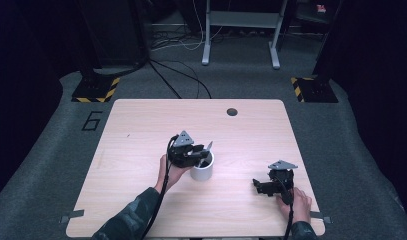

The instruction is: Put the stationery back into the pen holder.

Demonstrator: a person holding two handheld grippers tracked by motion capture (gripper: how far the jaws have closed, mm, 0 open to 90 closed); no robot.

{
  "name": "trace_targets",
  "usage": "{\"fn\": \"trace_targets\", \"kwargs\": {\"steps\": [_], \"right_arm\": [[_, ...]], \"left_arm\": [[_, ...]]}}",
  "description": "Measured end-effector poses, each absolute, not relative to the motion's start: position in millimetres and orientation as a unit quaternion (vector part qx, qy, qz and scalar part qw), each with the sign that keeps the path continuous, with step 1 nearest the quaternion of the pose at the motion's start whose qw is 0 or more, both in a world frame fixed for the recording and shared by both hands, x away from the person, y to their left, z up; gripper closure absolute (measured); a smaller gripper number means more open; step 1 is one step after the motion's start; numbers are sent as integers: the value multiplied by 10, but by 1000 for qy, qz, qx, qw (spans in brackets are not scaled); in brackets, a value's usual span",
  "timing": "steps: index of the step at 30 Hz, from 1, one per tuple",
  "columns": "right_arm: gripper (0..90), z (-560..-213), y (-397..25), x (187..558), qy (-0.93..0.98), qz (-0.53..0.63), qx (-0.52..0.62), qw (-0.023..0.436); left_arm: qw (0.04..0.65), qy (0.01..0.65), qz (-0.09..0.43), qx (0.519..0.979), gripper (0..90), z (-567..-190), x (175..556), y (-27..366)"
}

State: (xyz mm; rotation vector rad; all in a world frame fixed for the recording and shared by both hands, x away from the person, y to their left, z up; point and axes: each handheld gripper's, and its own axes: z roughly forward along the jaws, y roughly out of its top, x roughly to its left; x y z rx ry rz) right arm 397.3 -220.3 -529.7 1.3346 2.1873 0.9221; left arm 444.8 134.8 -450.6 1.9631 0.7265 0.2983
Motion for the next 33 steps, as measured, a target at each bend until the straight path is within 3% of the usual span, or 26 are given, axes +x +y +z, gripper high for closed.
{"fn": "trace_targets", "kwargs": {"steps": [3,9,13,22,33], "right_arm": [[0,-5298,-2206,3974,786,332,478,208],[0,-5297,-2207,3974,786,333,479,207],[0,-5297,-2207,3974,786,332,478,207],[0,-5297,-2206,3974,786,332,478,207],[0,-5297,-2211,3975,788,332,476,206]], "left_arm": [[488,310,122,807,436,-4476,4421,1349],[473,305,136,816,228,-4388,4355,1375],[467,295,140,822,158,-4333,4293,1396],[437,281,154,840,115,-4166,4106,1635],[427,310,201,825,116,-4043,3783,2149]]}}
